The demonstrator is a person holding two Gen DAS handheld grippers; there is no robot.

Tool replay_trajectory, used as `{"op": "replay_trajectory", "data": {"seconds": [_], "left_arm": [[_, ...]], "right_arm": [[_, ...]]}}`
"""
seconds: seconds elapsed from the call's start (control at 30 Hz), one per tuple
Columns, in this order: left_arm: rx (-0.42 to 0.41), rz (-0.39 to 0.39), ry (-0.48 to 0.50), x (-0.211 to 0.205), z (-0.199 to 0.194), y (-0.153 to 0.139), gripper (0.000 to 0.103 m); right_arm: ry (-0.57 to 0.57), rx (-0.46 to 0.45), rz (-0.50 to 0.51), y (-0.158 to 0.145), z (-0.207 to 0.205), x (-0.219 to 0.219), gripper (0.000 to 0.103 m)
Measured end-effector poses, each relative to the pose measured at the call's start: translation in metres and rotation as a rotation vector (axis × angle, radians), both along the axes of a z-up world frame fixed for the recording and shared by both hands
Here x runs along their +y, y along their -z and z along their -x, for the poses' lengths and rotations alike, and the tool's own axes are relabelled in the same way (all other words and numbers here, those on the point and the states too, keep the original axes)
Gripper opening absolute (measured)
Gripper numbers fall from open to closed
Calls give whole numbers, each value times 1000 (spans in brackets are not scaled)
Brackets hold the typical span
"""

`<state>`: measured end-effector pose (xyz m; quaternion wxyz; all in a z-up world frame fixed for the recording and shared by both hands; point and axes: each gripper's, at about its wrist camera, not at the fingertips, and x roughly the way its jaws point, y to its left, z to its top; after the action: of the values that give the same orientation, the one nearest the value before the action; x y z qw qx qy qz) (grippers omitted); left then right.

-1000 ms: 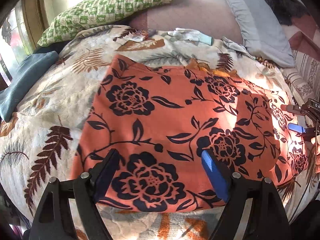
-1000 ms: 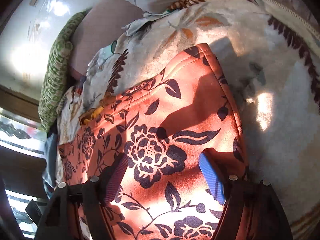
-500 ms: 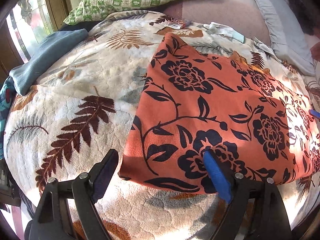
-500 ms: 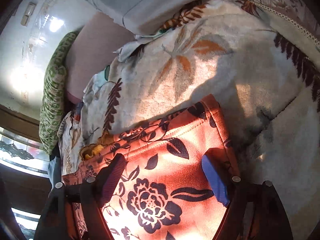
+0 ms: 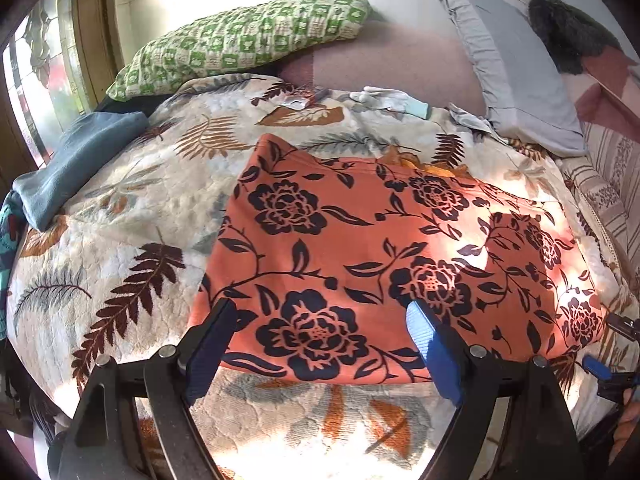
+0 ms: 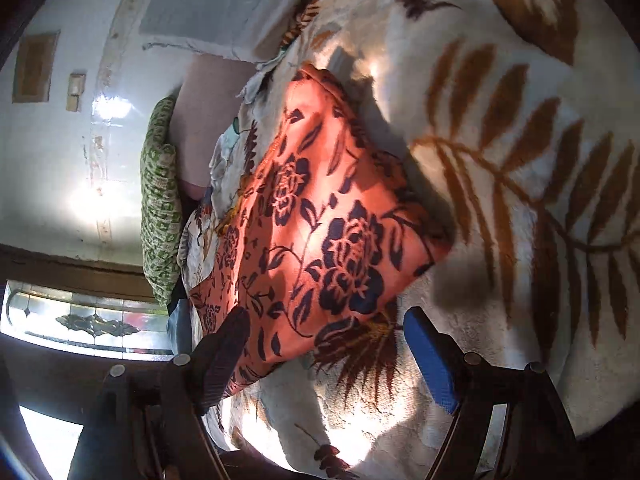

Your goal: Fold small clothes

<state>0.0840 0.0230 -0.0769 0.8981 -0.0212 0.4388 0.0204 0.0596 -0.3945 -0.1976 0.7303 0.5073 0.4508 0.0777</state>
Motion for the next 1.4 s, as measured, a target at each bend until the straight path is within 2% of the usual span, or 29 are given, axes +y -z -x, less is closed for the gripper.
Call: {"op": "replay_trajectory", "data": {"seconds": [0.07,0.17,0.23,0.3,0.37,0.43,0.73,0.83,0.9,0.97,1.13,1.23,1.3,1.4], "left_arm": [[-6,-11,15,-11,0,-2,88],[-14,-20,30,-26,-2,-5,88],[-18,-49,45,-37,-7,-3,88],[-9,-83,54,-47,-15,3,88],[10,-102,55,-53,-23,10,88],[20,-108,57,-56,-26,12,88],[14,-95,60,-54,-27,12,88],[17,-86,58,-51,-29,13,88],[22,-77,54,-49,-31,16,88],[32,-76,55,-48,-33,18,88],[38,-64,49,-44,-37,22,88],[49,-79,54,-46,-40,26,88],[57,-82,53,-46,-41,29,88],[60,-76,51,-47,-41,29,88]], "right_arm": [[38,6,-58,12,-2,-8,82],[60,-29,-79,11,-10,-16,82],[92,-3,-113,16,-13,-21,82],[89,-38,-125,12,-17,-22,83],[79,-53,-107,11,-20,-20,83],[79,-30,-76,16,-23,-20,81],[59,-38,-7,4,-24,-14,82],[42,-79,103,-17,-24,-7,82],[22,-54,144,-15,-29,-3,82],[38,14,128,0,-33,-4,82],[20,-29,171,-16,-32,-1,82],[36,24,164,-4,-36,-2,81],[61,24,131,0,-36,-5,81],[60,11,136,-5,-37,-7,81]]}}
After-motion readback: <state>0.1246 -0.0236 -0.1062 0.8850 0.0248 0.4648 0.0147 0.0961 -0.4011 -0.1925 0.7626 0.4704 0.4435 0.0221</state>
